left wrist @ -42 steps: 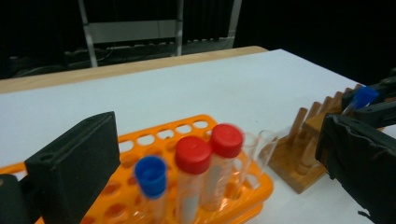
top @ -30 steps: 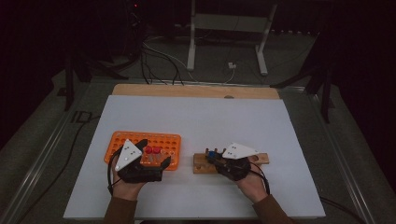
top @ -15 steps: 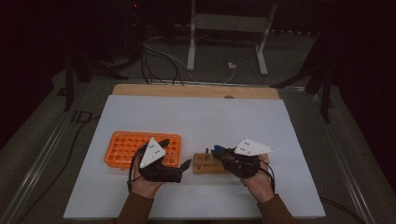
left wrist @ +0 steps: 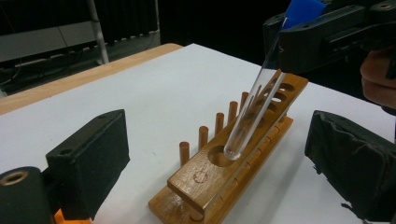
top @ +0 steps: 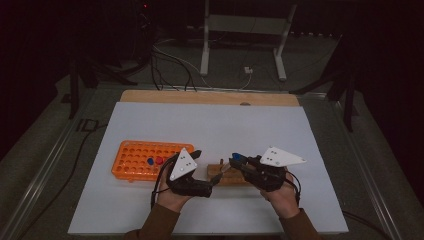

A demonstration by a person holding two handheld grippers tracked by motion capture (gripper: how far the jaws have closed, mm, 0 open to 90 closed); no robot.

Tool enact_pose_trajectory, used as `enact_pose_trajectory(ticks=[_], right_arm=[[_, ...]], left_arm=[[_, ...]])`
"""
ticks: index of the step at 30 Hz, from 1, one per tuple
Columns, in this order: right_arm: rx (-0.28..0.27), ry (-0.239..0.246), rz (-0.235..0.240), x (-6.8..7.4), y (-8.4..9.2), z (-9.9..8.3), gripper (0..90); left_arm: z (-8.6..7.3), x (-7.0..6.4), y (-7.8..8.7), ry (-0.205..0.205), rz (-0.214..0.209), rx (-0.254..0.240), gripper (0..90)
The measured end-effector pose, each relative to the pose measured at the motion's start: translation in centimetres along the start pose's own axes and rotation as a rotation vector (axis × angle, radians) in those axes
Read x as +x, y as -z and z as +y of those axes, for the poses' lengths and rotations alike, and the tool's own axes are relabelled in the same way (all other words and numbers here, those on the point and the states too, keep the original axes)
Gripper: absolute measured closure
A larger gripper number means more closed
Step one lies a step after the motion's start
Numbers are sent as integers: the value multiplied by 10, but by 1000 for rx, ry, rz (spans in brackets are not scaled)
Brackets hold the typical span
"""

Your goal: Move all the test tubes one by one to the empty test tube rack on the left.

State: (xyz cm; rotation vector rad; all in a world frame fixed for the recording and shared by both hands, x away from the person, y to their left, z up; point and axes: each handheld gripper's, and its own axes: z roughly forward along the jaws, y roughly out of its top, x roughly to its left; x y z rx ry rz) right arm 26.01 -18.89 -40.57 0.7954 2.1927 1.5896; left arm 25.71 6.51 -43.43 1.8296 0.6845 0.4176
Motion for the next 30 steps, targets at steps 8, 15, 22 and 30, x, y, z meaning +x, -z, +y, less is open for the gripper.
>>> enact_pose_trajectory(ticks=[8,15,22,30], right_arm=[[35,-1,50,7,-5,0,760],[33,-11,75,8,-5,0,760],[47,-12,96,11,-9,-2,759],[54,-15,102,11,-10,-3,759]], left_arm=[[-1,-6,-2,-5,-1,-3,145],[-5,-11,-10,-18,-16,27,292],[-5,-18,-11,-67,-41,29,534],[-4,-21,-11,-99,-67,31,678]])
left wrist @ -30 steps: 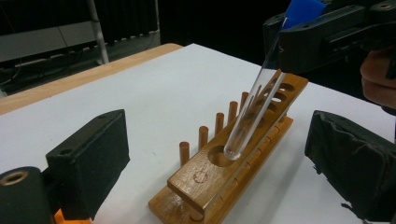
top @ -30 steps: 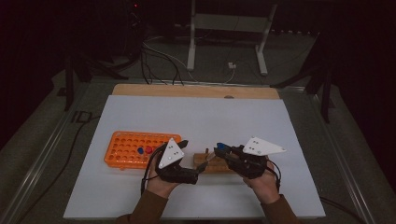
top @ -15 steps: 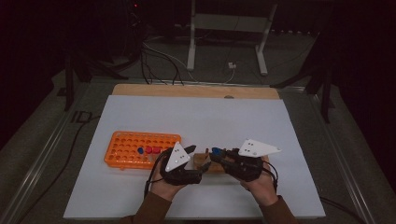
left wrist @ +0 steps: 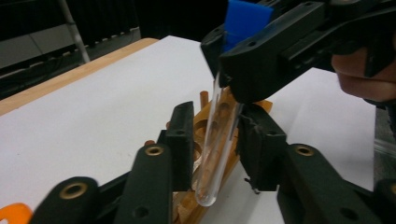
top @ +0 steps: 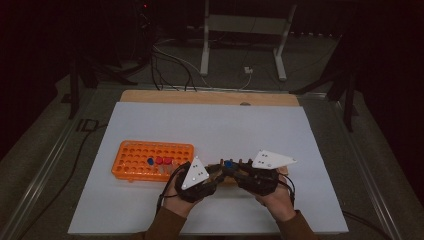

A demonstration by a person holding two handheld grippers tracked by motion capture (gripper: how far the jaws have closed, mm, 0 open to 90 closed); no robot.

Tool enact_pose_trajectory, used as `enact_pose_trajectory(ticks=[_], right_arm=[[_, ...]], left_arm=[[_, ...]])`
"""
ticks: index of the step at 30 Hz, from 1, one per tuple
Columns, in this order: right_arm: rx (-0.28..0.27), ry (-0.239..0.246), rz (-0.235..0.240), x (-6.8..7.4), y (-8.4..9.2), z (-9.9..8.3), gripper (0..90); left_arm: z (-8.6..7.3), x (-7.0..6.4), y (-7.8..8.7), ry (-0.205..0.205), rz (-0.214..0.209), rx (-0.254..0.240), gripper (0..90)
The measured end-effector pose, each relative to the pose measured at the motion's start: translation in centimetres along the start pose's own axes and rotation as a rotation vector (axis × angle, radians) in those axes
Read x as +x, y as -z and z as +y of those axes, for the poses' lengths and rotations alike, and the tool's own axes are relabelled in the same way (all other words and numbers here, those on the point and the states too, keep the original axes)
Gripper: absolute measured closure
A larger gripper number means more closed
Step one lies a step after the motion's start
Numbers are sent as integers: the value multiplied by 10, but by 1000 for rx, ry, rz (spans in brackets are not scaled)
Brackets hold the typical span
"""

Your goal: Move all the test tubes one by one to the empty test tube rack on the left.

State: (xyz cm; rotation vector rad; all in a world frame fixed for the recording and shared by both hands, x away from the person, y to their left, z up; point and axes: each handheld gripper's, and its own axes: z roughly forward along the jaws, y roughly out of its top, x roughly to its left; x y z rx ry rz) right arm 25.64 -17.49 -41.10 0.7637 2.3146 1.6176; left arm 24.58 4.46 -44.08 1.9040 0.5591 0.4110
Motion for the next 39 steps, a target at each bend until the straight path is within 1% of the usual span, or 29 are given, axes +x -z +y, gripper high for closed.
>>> enact_pose_trajectory(ticks=[5,8,10,13,17,19,27,30,32,39], right_arm=[[7,-4,3,0,-1,-2,759],[7,-4,4,0,-2,-1,758],[8,-4,2,0,-2,-1,740],[10,-15,-6,-2,-1,-1,657],[-5,-33,-11,-6,1,-2,501],[-10,-45,-26,-9,2,-2,434],[9,-57,-137,-20,4,-8,210],[15,-72,-169,-25,4,-11,151],[9,-82,-175,-29,6,-13,145],[2,-85,-200,-37,14,-16,42]], left_arm=[[1,-2,0,-18,-9,8,729],[0,-2,0,-20,-19,10,756],[0,-2,-1,-19,-17,13,764],[-1,1,-1,-8,-8,23,766],[-5,7,2,28,10,19,767],[-6,10,5,40,18,14,767],[-9,21,20,55,58,6,767],[-10,25,26,63,72,1,767],[-11,27,30,70,79,-6,767],[-13,33,43,79,107,-16,767]])
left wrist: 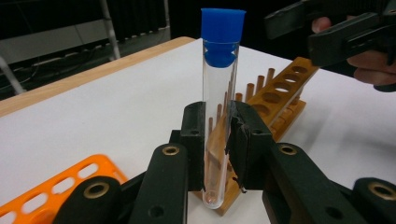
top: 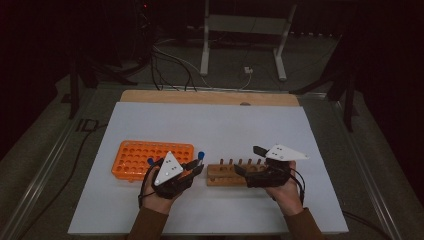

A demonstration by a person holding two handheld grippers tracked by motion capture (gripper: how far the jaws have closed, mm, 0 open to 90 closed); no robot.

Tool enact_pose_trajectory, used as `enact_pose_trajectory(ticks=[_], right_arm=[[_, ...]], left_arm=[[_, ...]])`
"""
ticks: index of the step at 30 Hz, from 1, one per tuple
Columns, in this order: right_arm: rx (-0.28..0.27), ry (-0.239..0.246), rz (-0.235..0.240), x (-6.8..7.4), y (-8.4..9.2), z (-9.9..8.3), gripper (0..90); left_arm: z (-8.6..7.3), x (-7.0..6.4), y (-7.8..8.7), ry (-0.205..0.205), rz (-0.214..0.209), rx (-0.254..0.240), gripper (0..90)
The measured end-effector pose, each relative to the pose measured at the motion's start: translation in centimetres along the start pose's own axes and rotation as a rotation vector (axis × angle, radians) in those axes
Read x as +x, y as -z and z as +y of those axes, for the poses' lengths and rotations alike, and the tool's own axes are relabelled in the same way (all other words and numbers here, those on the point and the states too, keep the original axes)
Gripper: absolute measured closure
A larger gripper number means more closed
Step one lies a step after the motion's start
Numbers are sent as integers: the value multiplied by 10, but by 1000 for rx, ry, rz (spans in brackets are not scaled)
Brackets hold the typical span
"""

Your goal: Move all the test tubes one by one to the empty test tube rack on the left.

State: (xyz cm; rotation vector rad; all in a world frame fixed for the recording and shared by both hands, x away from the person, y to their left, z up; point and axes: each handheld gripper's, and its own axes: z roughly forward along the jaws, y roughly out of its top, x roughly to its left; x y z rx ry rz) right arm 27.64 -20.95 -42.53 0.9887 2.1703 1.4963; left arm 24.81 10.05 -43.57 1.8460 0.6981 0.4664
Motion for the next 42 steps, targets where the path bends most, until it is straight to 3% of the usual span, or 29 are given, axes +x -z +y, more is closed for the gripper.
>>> enact_pose_trajectory(ticks=[17,42], right_arm=[[-15,-32,-53,-19,16,-8,2],[-21,-41,-79,-27,23,-10,2]], left_arm=[[-9,19,32,24,68,-22,766],[-18,44,69,64,143,-53,766]])
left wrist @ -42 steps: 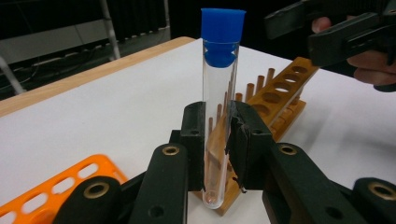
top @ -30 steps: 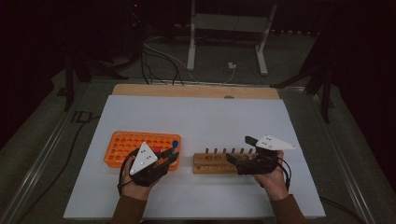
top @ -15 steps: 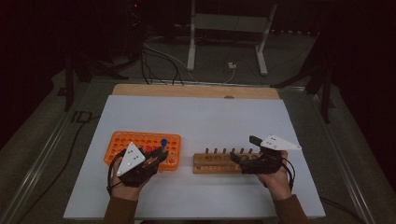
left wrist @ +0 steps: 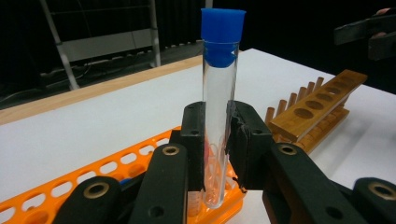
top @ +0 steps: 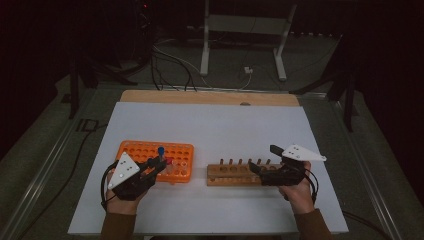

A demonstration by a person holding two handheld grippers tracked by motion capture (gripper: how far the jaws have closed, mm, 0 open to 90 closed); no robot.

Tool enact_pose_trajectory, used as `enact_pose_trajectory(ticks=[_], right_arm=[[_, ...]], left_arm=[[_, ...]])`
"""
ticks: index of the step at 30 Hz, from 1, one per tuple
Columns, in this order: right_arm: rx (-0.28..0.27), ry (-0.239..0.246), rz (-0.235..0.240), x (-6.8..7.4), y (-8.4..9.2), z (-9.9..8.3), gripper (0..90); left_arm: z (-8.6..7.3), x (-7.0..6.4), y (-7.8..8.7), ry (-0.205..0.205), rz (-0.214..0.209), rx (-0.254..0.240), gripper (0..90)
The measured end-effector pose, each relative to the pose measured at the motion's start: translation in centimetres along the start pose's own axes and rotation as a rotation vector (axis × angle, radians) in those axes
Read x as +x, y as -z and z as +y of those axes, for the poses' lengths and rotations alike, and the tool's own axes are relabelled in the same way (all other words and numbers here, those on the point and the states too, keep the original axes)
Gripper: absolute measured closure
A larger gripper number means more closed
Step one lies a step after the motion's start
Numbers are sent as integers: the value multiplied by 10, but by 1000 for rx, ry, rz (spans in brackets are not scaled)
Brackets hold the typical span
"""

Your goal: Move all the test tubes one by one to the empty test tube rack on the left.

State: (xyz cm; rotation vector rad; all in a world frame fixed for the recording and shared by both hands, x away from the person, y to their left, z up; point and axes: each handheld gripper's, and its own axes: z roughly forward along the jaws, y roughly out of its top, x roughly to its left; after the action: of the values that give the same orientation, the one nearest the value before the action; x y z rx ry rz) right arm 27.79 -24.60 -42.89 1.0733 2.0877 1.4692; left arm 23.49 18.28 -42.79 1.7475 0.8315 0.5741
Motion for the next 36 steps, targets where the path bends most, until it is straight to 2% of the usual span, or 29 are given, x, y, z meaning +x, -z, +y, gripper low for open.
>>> enact_pose_trajectory(ticks=[15,28,36], right_arm=[[18,16,-30,-4,6,-3,2],[20,-8,-60,-15,16,-12,2],[10,-24,-68,-18,18,-13,2]], left_arm=[[-9,14,13,17,62,2,766],[-15,25,21,18,126,7,766],[-20,32,24,34,155,4,765]])
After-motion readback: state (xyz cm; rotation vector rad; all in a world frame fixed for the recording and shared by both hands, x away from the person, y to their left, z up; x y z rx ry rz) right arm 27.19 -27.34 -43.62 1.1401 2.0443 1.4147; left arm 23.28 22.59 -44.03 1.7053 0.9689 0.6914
